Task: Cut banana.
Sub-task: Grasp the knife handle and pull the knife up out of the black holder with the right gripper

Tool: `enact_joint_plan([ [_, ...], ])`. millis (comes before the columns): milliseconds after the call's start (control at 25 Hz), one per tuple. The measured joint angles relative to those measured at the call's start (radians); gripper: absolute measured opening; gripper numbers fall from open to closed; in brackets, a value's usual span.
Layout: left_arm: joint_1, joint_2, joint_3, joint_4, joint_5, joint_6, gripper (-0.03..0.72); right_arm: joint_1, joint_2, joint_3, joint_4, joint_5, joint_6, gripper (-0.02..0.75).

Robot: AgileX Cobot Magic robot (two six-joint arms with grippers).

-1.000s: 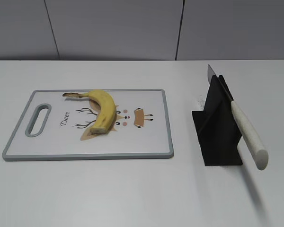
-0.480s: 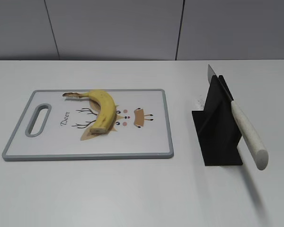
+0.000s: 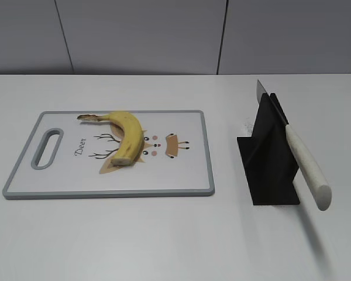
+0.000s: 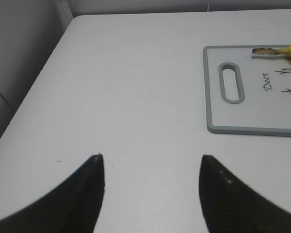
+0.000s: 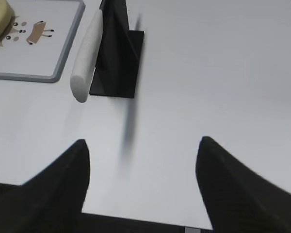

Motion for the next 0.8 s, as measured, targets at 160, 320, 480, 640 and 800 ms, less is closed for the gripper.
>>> enact_joint_plan([
  [160, 0.0, 0.0, 0.0, 0.0, 0.0, 0.0, 0.59, 0.0, 0.12, -0.068, 0.001, 0.067, -0.001, 0.529],
  [320, 0.0, 0.0, 0.0, 0.0, 0.0, 0.0, 0.59, 0.0, 0.23, -0.124, 0.001, 0.105, -0.001, 0.529],
  [480, 0.0, 0.0, 0.0, 0.0, 0.0, 0.0, 0.59, 0.019, 0.287, -0.157, -0.008, 0.108, 0.0, 0.529],
  [640, 0.0, 0.0, 0.0, 0.0, 0.0, 0.0, 0.59, 0.068, 0.332, -0.188, -0.047, 0.112, 0.041, 0.529],
  [800, 0.0, 0.0, 0.0, 0.0, 0.0, 0.0, 0.59, 0.137, 0.394, -0.227, -0.089, 0.112, 0.103, 0.529],
])
